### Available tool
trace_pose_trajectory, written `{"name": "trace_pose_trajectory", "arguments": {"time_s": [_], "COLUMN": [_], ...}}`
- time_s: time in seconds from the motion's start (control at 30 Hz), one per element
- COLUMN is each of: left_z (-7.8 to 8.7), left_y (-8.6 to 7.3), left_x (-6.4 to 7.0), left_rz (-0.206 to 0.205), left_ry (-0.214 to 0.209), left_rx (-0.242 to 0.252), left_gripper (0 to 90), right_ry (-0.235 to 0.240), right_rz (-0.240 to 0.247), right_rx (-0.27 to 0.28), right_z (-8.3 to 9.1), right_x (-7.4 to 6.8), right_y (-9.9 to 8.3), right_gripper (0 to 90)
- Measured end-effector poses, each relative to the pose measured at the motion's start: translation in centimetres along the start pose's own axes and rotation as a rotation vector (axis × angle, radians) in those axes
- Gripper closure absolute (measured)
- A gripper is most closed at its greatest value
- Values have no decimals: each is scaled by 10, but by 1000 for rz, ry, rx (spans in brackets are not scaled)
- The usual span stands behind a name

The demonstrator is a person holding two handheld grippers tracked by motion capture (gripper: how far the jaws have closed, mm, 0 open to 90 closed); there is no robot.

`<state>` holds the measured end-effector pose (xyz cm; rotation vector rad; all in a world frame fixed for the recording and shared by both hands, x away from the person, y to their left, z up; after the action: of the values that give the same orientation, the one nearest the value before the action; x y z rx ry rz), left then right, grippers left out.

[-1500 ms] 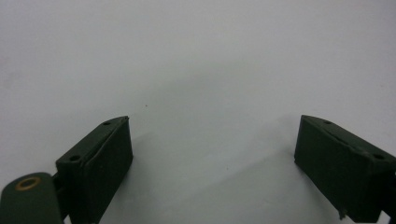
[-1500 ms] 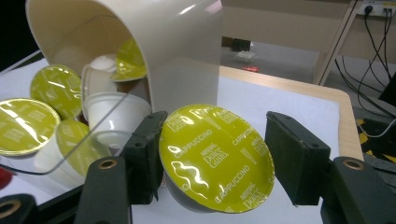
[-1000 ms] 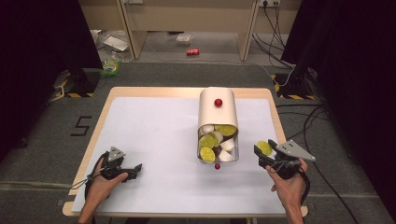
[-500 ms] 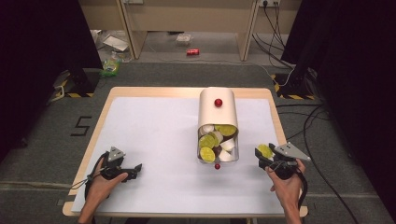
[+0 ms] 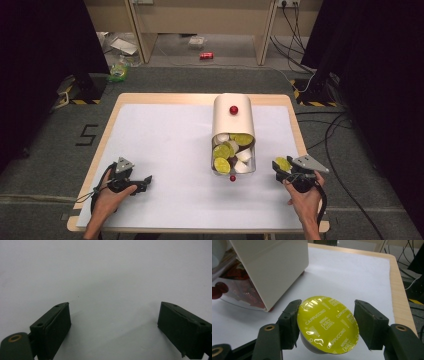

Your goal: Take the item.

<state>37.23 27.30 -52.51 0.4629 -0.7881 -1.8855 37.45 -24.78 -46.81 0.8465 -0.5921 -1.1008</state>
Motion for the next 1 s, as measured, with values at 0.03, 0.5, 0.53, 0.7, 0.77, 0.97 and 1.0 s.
{"name": "trace_pose_trajectory", "arguments": {"time_s": [0.03,0.5,0.53,0.7,0.77,0.97,1.0], "left_z": [0,0,0,0,0,0,0], "left_y": [0,0,0,0,0,0,0], "left_x": [0,0,0,0,0,0,0], "left_rz": [0,0,0,0,0,-1,0], "left_ry": [1,1,1,1,1,1,1], "left_rx": [0,0,0,0,1,0,1], "left_gripper": [105,105,105,105,105,105,105], "right_ry": [2,-4,-8,-6,-7,-6,-6], "right_rz": [-4,3,6,0,-1,-6,-1], "right_rx": [-6,-50,-53,-68,-72,-80,-82], "right_z": [-2,-13,-15,-19,-20,-21,-22], "right_x": [0,-1,1,2,1,0,0], "right_y": [-2,-10,-12,-15,-15,-16,-17], "right_gripper": [410,410,410,410,410,409,409]}}
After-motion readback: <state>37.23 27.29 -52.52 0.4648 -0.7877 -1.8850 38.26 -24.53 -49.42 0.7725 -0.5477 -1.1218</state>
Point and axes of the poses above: each handheld gripper's, and its own axes: z roughly backward along the jaws, y roughly out of its top, x roughly to its right, the point moved 3 cm from there along -z, roughly forward along the jaws, and after that the axes turned 4 degrees about -x, right-handed, at the moved point
